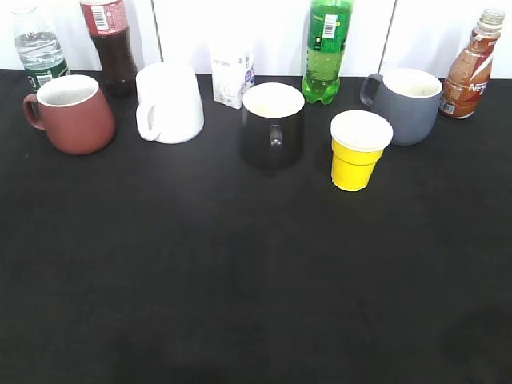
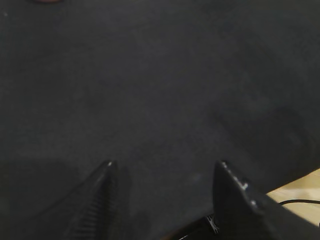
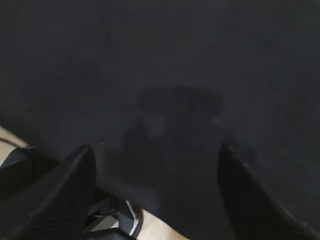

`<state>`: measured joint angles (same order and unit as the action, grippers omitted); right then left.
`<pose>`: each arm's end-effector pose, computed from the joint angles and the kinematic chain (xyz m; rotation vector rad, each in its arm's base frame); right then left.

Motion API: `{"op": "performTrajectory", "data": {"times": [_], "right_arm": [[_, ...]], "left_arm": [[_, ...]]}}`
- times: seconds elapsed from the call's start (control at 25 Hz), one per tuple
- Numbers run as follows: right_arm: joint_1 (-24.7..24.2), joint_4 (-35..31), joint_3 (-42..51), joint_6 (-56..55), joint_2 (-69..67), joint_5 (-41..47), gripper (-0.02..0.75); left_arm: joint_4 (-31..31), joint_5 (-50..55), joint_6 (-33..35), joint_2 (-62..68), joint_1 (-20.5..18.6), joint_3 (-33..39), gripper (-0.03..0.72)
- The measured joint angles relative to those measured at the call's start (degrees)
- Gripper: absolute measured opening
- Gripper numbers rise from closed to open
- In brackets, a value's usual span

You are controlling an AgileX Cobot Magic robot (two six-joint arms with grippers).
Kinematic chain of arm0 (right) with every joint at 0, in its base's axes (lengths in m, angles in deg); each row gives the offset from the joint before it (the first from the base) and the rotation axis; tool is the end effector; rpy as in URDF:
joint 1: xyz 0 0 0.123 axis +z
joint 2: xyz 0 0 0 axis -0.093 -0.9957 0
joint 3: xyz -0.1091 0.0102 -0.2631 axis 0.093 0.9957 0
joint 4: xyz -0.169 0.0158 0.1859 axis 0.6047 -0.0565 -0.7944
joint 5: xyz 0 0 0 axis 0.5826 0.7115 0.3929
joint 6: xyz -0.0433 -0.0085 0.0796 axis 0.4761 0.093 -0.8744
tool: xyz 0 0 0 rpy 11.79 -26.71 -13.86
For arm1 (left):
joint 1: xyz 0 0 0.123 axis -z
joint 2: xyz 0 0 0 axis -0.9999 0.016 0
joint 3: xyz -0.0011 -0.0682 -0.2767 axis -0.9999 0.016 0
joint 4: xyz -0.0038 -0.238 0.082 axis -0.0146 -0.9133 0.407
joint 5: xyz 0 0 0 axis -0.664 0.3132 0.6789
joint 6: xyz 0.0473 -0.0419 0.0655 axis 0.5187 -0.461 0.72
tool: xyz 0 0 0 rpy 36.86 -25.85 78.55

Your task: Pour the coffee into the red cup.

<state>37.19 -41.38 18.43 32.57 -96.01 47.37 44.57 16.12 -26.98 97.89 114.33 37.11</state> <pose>0.0432 0.0286 0.2710 -0.6678 2.3083 0.2806 0.0260 -0.0176 0.2802 0.4951 2.2347 -0.3061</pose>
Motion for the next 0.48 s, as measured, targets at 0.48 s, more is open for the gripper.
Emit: {"op": "performTrajectory", "data": {"times": [0.48], "right_arm": [[0.00,-0.39,0.00,0.43,0.00,0.00,0.589]], "left_arm": [[-0.11,0.00,0.00,0.00,0.00,0.00,0.344]]}}
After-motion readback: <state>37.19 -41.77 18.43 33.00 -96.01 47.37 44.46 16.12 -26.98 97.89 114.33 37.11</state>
